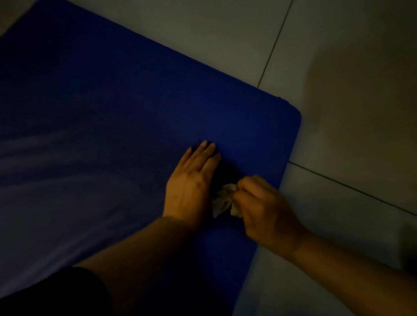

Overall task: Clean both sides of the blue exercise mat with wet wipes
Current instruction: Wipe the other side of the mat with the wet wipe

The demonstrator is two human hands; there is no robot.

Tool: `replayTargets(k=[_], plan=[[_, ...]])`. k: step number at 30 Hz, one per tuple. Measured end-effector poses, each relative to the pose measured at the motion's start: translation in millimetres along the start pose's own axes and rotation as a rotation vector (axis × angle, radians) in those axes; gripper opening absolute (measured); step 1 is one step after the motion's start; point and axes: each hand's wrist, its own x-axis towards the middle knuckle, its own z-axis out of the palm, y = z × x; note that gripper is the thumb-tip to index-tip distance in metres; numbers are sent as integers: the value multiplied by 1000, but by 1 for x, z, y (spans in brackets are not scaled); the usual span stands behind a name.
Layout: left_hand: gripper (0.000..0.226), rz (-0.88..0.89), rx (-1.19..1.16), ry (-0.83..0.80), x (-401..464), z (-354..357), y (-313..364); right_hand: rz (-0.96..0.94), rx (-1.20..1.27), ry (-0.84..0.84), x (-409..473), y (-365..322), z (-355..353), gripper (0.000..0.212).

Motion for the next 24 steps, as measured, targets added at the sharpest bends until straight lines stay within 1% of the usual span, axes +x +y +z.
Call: replayTargets(k=[1, 3, 5, 7, 9, 11, 13, 15, 18, 20, 22, 24], plan=[[41, -62, -26, 0, -1, 3, 8, -6, -1, -16, 2, 7, -4, 10], [46, -124, -29, -2, -5, 4, 14, 57, -36, 66, 15, 29, -17, 8], [50, -126, -22, -22, -5, 5, 14, 172, -96, 183, 25, 49, -30, 8], [47, -116, -15, -29, -4, 4, 15, 203, -107, 224, 18, 50, -28, 8], [45, -132, 1, -6, -3, 5, 17, 163, -56, 195, 1, 33, -18, 11], [45, -144, 21, 3, -4, 8, 18, 98, -7, 117, -13, 18, -8, 9], [44, -123, 52, -2, -5, 10, 16, 51, 0, 51, -14, 23, -9, 8], [44, -93, 83, -22, -5, 10, 17, 43, -50, 70, -3, 40, -17, 7], [42, -88, 92, -21, -4, 11, 18, 153, -106, 195, 12, 57, -26, 9], [42, -85, 106, -12, -5, 11, 18, 194, -88, 262, 8, 49, -21, 12], [48, -65, 137, -20, -6, 12, 16, 161, -23, 237, -4, 31, -11, 17], [64, -44, 167, -56, -7, 12, 14, 91, 21, 150, -16, 16, -4, 15]])
